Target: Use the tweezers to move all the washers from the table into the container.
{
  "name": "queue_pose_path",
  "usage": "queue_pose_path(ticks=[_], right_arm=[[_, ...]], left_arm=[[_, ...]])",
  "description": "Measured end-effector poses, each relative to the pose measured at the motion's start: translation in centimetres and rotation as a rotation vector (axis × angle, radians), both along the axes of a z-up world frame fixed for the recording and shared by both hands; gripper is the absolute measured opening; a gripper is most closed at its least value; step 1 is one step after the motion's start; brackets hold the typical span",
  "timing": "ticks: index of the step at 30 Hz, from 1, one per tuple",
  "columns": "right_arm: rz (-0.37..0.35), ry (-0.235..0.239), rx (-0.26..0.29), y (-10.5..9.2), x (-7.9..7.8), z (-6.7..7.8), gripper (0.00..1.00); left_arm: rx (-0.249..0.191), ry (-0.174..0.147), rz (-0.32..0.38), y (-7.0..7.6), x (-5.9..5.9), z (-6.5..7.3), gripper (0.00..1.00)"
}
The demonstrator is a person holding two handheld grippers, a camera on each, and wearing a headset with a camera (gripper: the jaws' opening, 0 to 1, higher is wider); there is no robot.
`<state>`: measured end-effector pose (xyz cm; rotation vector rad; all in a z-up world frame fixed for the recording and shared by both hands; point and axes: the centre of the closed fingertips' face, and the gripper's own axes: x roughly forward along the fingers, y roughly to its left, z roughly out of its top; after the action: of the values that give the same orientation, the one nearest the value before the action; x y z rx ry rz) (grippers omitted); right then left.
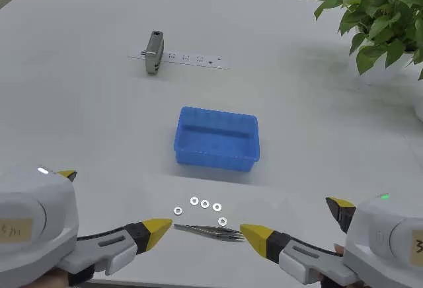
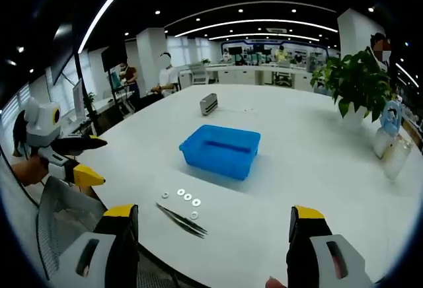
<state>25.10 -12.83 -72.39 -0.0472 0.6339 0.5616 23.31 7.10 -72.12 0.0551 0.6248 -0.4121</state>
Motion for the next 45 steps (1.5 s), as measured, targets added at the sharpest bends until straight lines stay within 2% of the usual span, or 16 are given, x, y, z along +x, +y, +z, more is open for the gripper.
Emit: queue_pose_path(ticks=[6,13,21,23,34,35,40,45], right_arm=[[0.002,0.018,-0.006,0.0,-0.1,-0.3,0.94],[0.009,0.031,-0.013,0.1,0.0,-0.7,0.93],[0.01,0.038,-0.03,0.0,-0.1,-1.0,0.93],[0.009,0.039,-0.032,0.0,-0.1,-1.0,0.93],[0.019,0.051,-0.052,0.1,-0.1,-1.4,0.92],[0.02,0.052,-0.052,0.1,-0.1,-1.4,0.92],[0.029,0.061,-0.054,0.4,0.0,-1.6,0.92],[0.037,0.065,-0.033,0.8,0.0,-1.5,0.93]], left_arm=[[0.0,0.018,-0.017,-0.4,-0.2,-0.4,0.99],[-0.007,0.018,-0.024,-0.5,0.1,-0.2,0.99],[0.004,0.026,-0.046,-0.7,0.2,-0.5,0.98],[-0.001,0.037,-0.053,-0.7,0.1,-0.6,0.99],[0.011,0.04,-0.071,-0.8,0.2,-0.8,0.98],[0.007,0.034,-0.071,-0.8,0.3,-0.7,0.98],[0.004,0.046,-0.076,-0.8,0.5,-1.0,0.98],[0.003,0.06,-0.096,-1.1,0.5,-1.4,0.98]])
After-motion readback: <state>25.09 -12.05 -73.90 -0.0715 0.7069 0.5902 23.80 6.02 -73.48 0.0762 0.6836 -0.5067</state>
